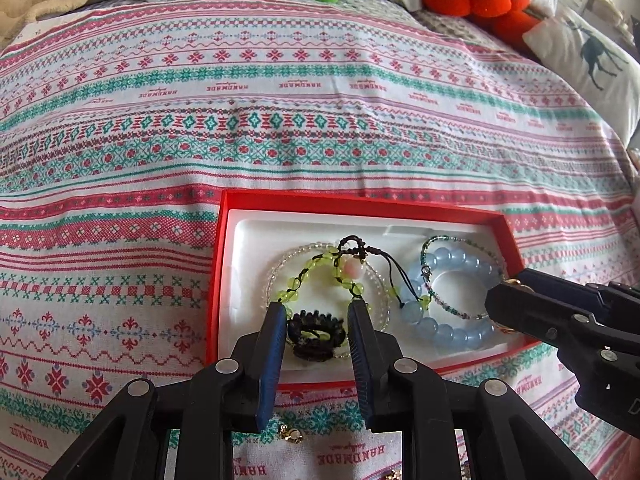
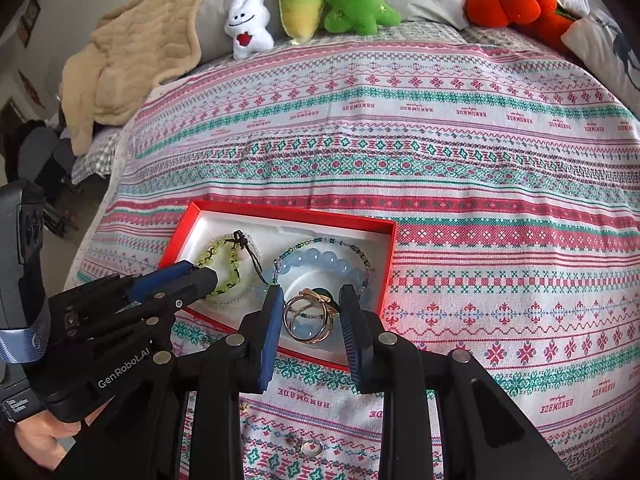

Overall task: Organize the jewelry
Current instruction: 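Carry both rings into the red box and open both grippers, then withdraw both grippers from the box toward the silver hoop earring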

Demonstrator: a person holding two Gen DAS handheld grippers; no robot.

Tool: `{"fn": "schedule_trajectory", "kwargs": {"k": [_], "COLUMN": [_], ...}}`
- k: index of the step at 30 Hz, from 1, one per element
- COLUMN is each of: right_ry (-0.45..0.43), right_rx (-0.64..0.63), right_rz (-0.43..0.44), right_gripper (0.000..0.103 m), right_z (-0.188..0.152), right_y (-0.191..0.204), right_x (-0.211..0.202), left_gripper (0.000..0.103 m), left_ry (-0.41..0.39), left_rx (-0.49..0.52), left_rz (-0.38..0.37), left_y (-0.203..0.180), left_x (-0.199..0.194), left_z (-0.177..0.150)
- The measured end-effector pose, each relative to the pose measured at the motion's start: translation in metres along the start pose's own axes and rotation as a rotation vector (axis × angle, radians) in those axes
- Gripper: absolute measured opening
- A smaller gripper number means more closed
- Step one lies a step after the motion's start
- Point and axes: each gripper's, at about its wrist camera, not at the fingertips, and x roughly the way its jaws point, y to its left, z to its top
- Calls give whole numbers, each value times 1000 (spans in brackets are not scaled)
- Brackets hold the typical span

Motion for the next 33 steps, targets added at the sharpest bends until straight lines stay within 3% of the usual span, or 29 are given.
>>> {"fn": "schedule_trajectory", "kwargs": {"k": [8,12,16,20,33], "right_ry": [-13,-26,-35,-28,120], "right_rx": [7,6,7,8,-12], "right_rz": [13,4,-7,-23,-71], "right_gripper": [33,45,50,58,65], "right_z": [-1,-5,-11,-21,-71], "right_y": [-2,-3,-5,-6,-5], "right_x": [-10,-23,-36,-46,-39], "left_gripper": [46,57,76,85,90], "left_ry": [-2,-10,-20,-10,123], "left_rx": [1,7,11,2,-52], "left_rz": [18,17,15,15,32], "left_y": [3,4,4,8,31], "left_x": [-12,-23,-35,-44,-49], "left_z": [-5,-10,-18,-30,-72]}}
